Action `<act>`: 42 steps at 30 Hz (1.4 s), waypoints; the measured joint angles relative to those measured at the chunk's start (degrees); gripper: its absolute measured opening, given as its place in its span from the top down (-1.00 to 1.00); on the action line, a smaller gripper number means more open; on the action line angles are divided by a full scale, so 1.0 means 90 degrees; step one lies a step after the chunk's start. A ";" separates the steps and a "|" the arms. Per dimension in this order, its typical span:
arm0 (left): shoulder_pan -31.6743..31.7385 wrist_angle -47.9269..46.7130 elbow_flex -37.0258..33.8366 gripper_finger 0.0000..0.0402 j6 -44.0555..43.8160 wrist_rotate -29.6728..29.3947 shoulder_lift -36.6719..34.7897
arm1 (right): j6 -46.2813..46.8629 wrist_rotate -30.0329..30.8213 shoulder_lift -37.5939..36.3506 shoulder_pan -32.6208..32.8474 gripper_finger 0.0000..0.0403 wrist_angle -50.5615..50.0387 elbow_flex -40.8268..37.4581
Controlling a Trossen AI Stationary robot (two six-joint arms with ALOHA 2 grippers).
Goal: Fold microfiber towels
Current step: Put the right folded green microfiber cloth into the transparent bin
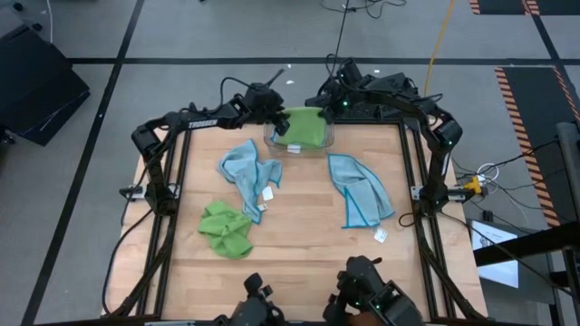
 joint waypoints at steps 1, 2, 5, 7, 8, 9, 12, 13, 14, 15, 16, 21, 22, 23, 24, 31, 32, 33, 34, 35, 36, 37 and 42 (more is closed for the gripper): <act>-0.0010 -0.0003 0.0000 0.03 -0.0025 0.0000 -0.0045 | 0.0040 0.0068 -0.0057 0.0000 0.16 -0.0008 0.0001; -0.0012 -0.0001 0.0000 -0.01 -0.0061 -0.0001 -0.0102 | 0.0093 0.0150 -0.0103 -0.0010 0.14 -0.0053 0.0001; -0.0015 0.0043 0.0010 -0.09 -0.0163 -0.0085 -0.0260 | 0.0164 0.0201 -0.0215 -0.0063 0.11 -0.0183 0.0001; -0.0015 0.0001 0.0010 -0.11 -0.0175 -0.0128 -0.0308 | 0.0164 0.0218 -0.0276 -0.0081 0.10 -0.0303 0.0001; -0.0015 -0.0007 0.0010 -0.11 -0.0187 -0.0163 -0.0318 | 0.0166 0.0308 -0.0295 -0.0084 0.10 -0.0401 0.0001; -0.0015 0.0000 0.0010 -0.11 -0.0231 -0.0204 -0.0346 | 0.0174 0.0401 -0.0312 -0.0084 0.10 -0.0486 0.0001; -0.0036 0.0138 0.0010 -0.11 -0.0527 -0.0239 -0.0453 | 0.0229 0.0732 -0.0429 -0.0079 0.11 -0.0758 -0.0001; -0.0065 0.0281 0.0010 -0.11 -0.0621 -0.0233 -0.0459 | 0.0267 0.0798 -0.0502 -0.0078 0.11 -0.0803 -0.0001; -0.0100 0.0416 0.0010 -0.11 -0.0709 -0.0206 -0.0459 | 0.0296 0.0829 -0.0591 -0.0077 0.12 -0.0830 0.0001; -0.0146 0.0536 0.0010 -0.11 -0.0773 -0.0166 -0.0459 | 0.0308 0.0829 -0.0686 -0.0077 0.12 -0.0852 -0.0001; -0.0198 0.0684 0.0010 -0.11 -0.0803 -0.0138 -0.0459 | 0.0310 0.0831 -0.0787 -0.0077 0.12 -0.0855 -0.0001; -0.0428 0.0494 0.0436 -0.02 -0.0793 -0.0195 -0.0102 | 0.0718 0.0855 -0.1243 -0.0050 0.12 -0.0789 0.0001; -0.0430 0.0395 0.0567 0.03 -0.0769 -0.0223 0.0051 | 0.0912 0.0855 -0.1279 -0.0027 0.13 -0.0752 0.0001; -0.0428 0.0358 0.0691 0.08 -0.0709 -0.0242 0.0189 | 0.1142 0.0845 -0.1293 0.0000 0.13 -0.0720 0.0001; -0.0406 0.0295 0.0808 0.13 -0.0682 -0.0238 0.0329 | 0.1368 0.0837 -0.1294 0.0033 0.14 -0.0702 0.0001; -0.0258 -0.0538 0.1229 0.51 -0.0677 -0.0252 0.1182 | 0.2488 0.0833 -0.1290 0.0391 0.35 -0.0518 0.0001; -0.0248 -0.0690 0.1229 0.56 -0.0683 -0.0254 0.1223 | 0.2683 0.0855 -0.1289 0.0434 0.39 -0.0469 0.0001; -0.0245 -0.0751 0.1234 0.60 -0.0677 -0.0248 0.1234 | 0.2875 0.0907 -0.1287 0.0465 0.44 -0.0422 0.0001; -0.0249 -0.0841 0.1247 0.64 -0.0658 -0.0241 0.1232 | 0.3057 0.1004 -0.1290 0.0515 0.48 -0.0345 0.0001; -0.0259 -0.0942 0.1251 0.68 -0.0608 -0.0232 0.1221 | 0.3191 0.1122 -0.1290 0.0548 0.53 -0.0236 0.0001; -0.0271 -0.0996 0.1251 0.71 -0.0552 -0.0226 0.1221 | 0.3303 0.1182 -0.1287 0.0573 0.57 -0.0125 0.0001; -0.0288 -0.1006 0.1251 0.75 -0.0490 -0.0223 0.1232 | 0.3400 0.1245 -0.1287 0.0592 0.61 0.0000 0.0001; -0.0310 -0.0863 0.1266 0.83 -0.0416 -0.0198 0.1401 | 0.3812 0.1513 -0.1274 0.0663 0.73 0.0500 0.0001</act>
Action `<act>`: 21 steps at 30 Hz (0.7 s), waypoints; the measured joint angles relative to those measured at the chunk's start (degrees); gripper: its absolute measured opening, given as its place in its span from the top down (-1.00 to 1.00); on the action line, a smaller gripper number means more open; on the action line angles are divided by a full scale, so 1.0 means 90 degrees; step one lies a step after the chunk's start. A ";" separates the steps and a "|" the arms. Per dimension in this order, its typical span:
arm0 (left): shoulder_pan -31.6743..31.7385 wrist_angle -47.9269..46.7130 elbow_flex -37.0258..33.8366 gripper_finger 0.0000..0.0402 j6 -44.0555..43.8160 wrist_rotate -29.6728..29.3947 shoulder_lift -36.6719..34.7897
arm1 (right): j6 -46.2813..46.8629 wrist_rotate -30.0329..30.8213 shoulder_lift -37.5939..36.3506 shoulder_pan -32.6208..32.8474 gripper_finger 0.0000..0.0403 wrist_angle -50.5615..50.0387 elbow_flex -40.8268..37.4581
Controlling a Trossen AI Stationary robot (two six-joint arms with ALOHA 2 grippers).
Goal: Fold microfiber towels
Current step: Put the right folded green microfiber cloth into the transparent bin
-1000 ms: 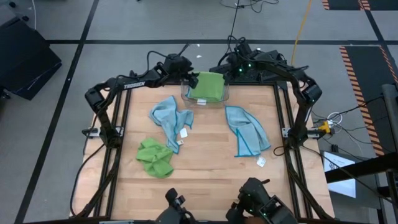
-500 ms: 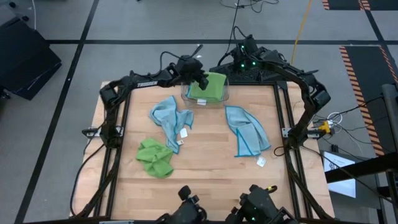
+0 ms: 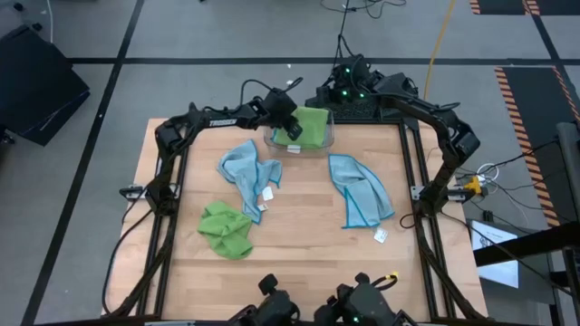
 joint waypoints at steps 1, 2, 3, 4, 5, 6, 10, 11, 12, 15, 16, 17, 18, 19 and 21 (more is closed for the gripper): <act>0.0001 0.0031 0.0013 0.83 -0.0004 0.0000 0.0061 | 0.0059 -0.0012 0.0037 0.0016 0.73 0.0031 0.0013; 0.0020 0.0073 0.0022 0.82 -0.0079 0.0026 0.0093 | 0.0105 -0.0021 0.0081 0.0031 0.74 0.0017 0.0049; 0.0052 0.0089 0.0021 0.81 -0.0058 0.0081 0.0087 | 0.0116 -0.0026 0.0119 0.0035 0.74 -0.0054 0.0081; 0.0074 0.0076 0.0009 0.80 0.0025 0.0147 0.0041 | 0.0109 -0.0035 0.0150 0.0039 0.74 -0.0128 0.0095; 0.0088 0.0053 0.0002 0.80 0.0098 0.0157 -0.0005 | 0.0088 -0.0040 0.0166 0.0052 0.74 -0.0143 0.0102; 0.0102 0.0005 -0.0017 0.80 0.0157 0.0143 -0.0076 | 0.0090 -0.0043 0.0178 0.0068 0.74 -0.0133 0.0109; 0.0168 -0.0043 -0.0039 0.79 0.0089 0.0184 -0.0539 | 0.0060 -0.0045 0.0189 0.0068 0.74 -0.0139 0.0121; 0.0180 -0.0067 -0.0025 0.79 0.0018 0.0188 -0.0679 | 0.0037 -0.0044 0.0193 0.0068 0.74 -0.0133 0.0121; 0.0195 -0.0122 -0.0013 0.79 -0.0081 0.0195 -0.0822 | 0.0041 -0.0043 0.0193 0.0068 0.74 -0.0136 0.0121; 0.0199 -0.0387 -0.0013 0.79 -0.0249 0.0211 -0.1115 | 0.0219 -0.0051 0.0193 0.0096 0.74 -0.0139 0.0122; 0.0196 -0.0514 -0.0021 0.79 -0.0283 0.0252 -0.1239 | 0.0351 -0.0128 0.0193 0.0114 0.74 -0.0170 0.0135; 0.0179 -0.0631 -0.0030 0.79 -0.0351 0.0276 -0.1376 | 0.0486 -0.0244 0.0198 0.0138 0.74 -0.0219 0.0179; 0.0151 -0.0635 -0.0031 0.79 -0.0427 0.0284 -0.1518 | 0.0561 -0.0356 0.0200 0.0159 0.74 -0.0234 0.0251; 0.0132 -0.0669 -0.0024 0.79 -0.0496 0.0286 -0.1695 | 0.0621 -0.0374 0.0200 0.0204 0.74 -0.0227 0.0353; 0.0107 -0.0953 -0.0020 0.79 -0.0674 0.0291 -0.2055 | 0.0734 -0.0300 0.0193 0.0268 0.72 -0.0189 0.0578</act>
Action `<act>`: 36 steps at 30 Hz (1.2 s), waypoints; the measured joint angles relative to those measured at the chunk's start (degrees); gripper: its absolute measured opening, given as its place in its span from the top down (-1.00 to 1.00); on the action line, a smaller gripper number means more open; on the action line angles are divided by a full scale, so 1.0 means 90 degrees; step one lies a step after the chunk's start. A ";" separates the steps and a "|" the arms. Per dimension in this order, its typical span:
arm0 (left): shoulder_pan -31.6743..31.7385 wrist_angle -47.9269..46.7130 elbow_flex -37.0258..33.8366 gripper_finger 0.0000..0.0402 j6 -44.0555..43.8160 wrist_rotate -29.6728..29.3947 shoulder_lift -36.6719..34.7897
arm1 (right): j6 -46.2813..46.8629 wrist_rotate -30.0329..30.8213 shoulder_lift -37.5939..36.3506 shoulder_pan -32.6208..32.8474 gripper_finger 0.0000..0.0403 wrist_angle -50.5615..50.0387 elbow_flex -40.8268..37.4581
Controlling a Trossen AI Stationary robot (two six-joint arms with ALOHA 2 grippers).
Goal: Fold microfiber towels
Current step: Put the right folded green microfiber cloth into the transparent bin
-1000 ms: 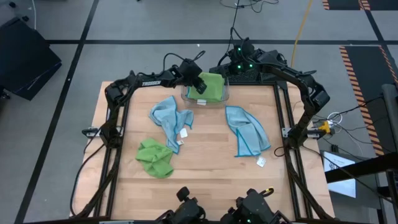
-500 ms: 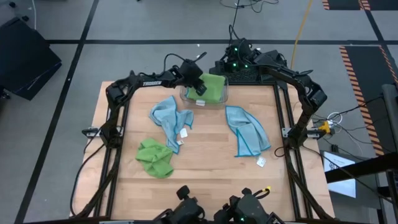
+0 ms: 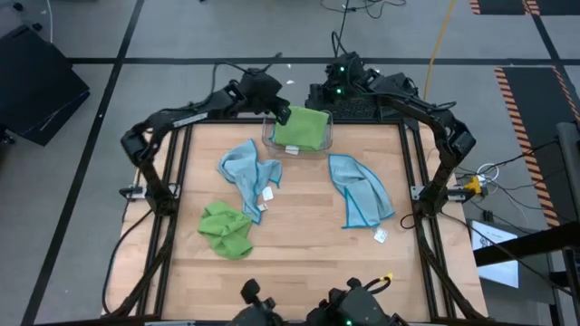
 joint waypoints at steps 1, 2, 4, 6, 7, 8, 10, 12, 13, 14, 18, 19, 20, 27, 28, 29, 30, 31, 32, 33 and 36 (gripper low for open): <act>-0.0029 -0.0045 0.0000 0.79 -0.0075 -0.0014 -0.0153 | 0.0129 0.0072 -0.0007 0.0017 0.70 0.0000 0.0094; -0.0059 -0.0115 0.0000 0.79 -0.0130 -0.0027 -0.0321 | 0.0283 0.0088 -0.0010 0.0022 0.69 0.0015 0.0176; -0.0102 -0.0339 -0.0002 0.79 -0.0267 -0.0157 -0.0675 | 0.0481 -0.0039 0.0103 0.0010 0.65 0.0018 0.0361; -0.0173 -0.0384 0.0000 0.79 -0.0336 -0.0253 -0.1031 | 0.0495 -0.0098 0.0356 0.0040 0.64 -0.0141 0.0627; -0.0204 -0.0469 0.0000 0.79 -0.0366 -0.0318 -0.1206 | 0.0480 -0.0206 0.0541 0.0063 0.64 -0.0397 0.0759; -0.0240 -0.0547 0.0000 0.79 -0.0370 -0.0378 -0.1348 | 0.0478 -0.0287 0.0766 0.0102 0.65 -0.0588 0.0904; -0.0339 -0.0719 0.0000 0.79 -0.0389 -0.0508 -0.1610 | 0.0443 -0.0464 0.1233 0.0170 0.68 -0.0855 0.1129; -0.0419 -0.0973 0.0000 0.79 -0.0441 -0.0627 -0.1825 | 0.0284 -0.0560 0.1653 0.0203 0.72 -0.1137 0.1341; -0.0465 -0.1100 0.0002 0.79 -0.0498 -0.0680 -0.1941 | 0.0189 -0.0516 0.1848 0.0201 0.74 -0.1144 0.1474; -0.0496 -0.1317 0.0002 0.79 -0.0580 -0.0723 -0.2045 | 0.0117 -0.0413 0.2006 0.0180 0.76 -0.1199 0.1604; -0.0728 -0.2076 0.0002 0.79 -0.0836 -0.0934 -0.2293 | -0.0156 -0.0347 0.2687 0.0073 0.86 -0.1806 0.2142; -0.0802 -0.2234 0.0002 0.79 -0.0899 -0.0975 -0.2330 | -0.0257 -0.0336 0.2838 0.0066 0.89 -0.2046 0.2220; -0.0866 -0.2382 0.0002 0.79 -0.0927 -0.1008 -0.2376 | -0.0374 -0.0237 0.2944 0.0076 0.91 -0.2264 0.2291; -0.1326 -0.2865 0.0002 0.79 -0.0937 -0.1387 -0.2419 | -0.0779 0.0270 0.3282 0.0219 0.96 -0.2757 0.2353; -0.1374 -0.2821 0.0002 0.79 -0.0933 -0.1388 -0.2422 | -0.0777 0.0294 0.3288 0.0231 0.96 -0.2720 0.2356; -0.1408 -0.2805 0.0002 0.79 -0.0931 -0.1403 -0.2426 | -0.0796 0.0440 0.3295 0.0252 0.96 -0.2710 0.2356; -0.1425 -0.2803 0.0002 0.79 -0.0929 -0.1429 -0.2426 | -0.0825 0.0551 0.3296 0.0275 0.96 -0.2706 0.2353; -0.1445 -0.2798 0.0002 0.79 -0.0919 -0.1479 -0.2426 | -0.0854 0.0642 0.3288 0.0289 0.96 -0.2685 0.2351; -0.1467 -0.2796 0.0002 0.79 -0.0903 -0.1528 -0.2423 | -0.0886 0.0686 0.3272 0.0294 0.96 -0.2672 0.2346; -0.1474 -0.2796 0.0002 0.79 -0.0866 -0.1585 -0.2423 | -0.0907 0.0716 0.3252 0.0294 0.96 -0.2667 0.2337; -0.1456 -0.2809 0.0002 0.79 -0.0818 -0.1815 -0.2422 | -0.1022 0.0664 0.3143 0.0294 0.96 -0.2598 0.2324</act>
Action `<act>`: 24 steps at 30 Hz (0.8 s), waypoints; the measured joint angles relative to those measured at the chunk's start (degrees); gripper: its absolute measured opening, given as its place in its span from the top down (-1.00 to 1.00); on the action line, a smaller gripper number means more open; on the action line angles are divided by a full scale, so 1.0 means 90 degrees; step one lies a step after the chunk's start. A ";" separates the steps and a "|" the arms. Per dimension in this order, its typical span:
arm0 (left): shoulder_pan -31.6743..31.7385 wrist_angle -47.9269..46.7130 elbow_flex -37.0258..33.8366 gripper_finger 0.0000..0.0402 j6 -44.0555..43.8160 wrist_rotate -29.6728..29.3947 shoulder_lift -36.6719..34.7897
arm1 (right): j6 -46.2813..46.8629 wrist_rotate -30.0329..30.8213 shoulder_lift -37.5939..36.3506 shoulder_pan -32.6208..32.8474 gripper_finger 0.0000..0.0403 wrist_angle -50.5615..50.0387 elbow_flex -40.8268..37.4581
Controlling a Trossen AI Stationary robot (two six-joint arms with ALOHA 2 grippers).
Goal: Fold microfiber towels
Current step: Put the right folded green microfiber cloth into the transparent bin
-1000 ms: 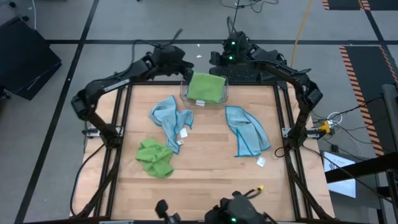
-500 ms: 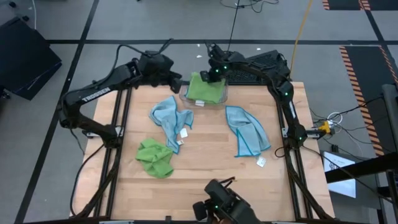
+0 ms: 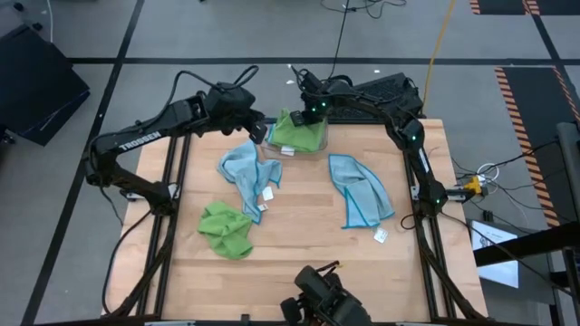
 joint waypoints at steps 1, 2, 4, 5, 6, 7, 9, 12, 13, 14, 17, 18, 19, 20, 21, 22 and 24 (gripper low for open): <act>0.0037 -0.0003 0.0000 0.79 0.0060 -0.0060 0.0028 | -0.0046 -0.0105 -0.0071 -0.0002 0.96 0.0050 -0.0002; 0.0091 0.0006 0.0000 0.79 0.0145 -0.0060 0.0049 | -0.0063 -0.0222 -0.0154 0.0001 0.96 0.0094 -0.0002; 0.0228 0.0037 0.0000 0.79 0.0280 -0.0039 0.0131 | -0.0076 -0.0390 -0.0348 0.0007 0.96 0.0145 0.0000; 0.0291 0.0095 0.0000 0.79 0.0296 -0.0035 0.0187 | -0.0076 -0.0414 -0.0432 0.0009 0.96 0.0115 0.0000; 0.0364 0.0160 0.0000 0.79 0.0292 -0.0024 0.0245 | -0.0076 -0.0414 -0.0512 0.0017 0.96 0.0095 0.0000; 0.0462 0.0191 0.0000 0.79 0.0290 0.0016 0.0311 | -0.0078 -0.0414 -0.0594 0.0019 0.96 0.0064 0.0000; 0.0661 0.0361 0.0000 0.79 0.0297 0.0307 0.0480 | -0.0089 -0.0417 -0.0770 0.0038 0.96 -0.0038 0.0000; 0.0950 0.0733 0.0002 0.79 0.0269 0.0764 0.0806 | -0.0227 -0.0399 -0.1124 0.0044 0.96 -0.0314 0.0001; 0.1026 0.0849 0.0002 0.79 0.0247 0.0871 0.0930 | -0.0283 -0.0390 -0.1229 0.0044 0.96 -0.0388 0.0003; 0.1085 0.0981 0.0002 0.79 0.0213 0.0956 0.1058 | -0.0313 -0.0384 -0.1329 0.0044 0.96 -0.0500 0.0003; 0.1181 0.1176 0.0012 0.79 -0.0098 0.1053 0.1443 | -0.0432 -0.0144 -0.1600 0.0044 0.96 -0.0890 0.0003; 0.1208 0.1141 0.0042 0.79 -0.0242 0.1127 0.1586 | -0.0474 0.0004 -0.1702 0.0044 0.96 -0.1015 0.0003; 0.1220 0.1089 0.0102 0.79 -0.0382 0.1242 0.1746 | -0.0529 0.0143 -0.1813 0.0044 0.96 -0.1162 0.0003; 0.1220 0.1046 0.0181 0.79 -0.0507 0.1391 0.1925 | -0.0583 0.0281 -0.1907 0.0044 0.96 -0.1291 0.0003; 0.1224 0.0961 0.0277 0.79 -0.0634 0.1545 0.2090 | -0.0623 0.0416 -0.2003 0.0036 0.96 -0.1404 0.0003; 0.1220 0.0850 0.0395 0.79 -0.0756 0.1658 0.2267 | -0.0664 0.0533 -0.2071 0.0027 0.96 -0.1539 0.0003; 0.1180 0.0745 0.0705 0.79 -0.0918 0.1700 0.2637 | -0.0705 0.0686 -0.2187 -0.0005 0.96 -0.1802 0.0003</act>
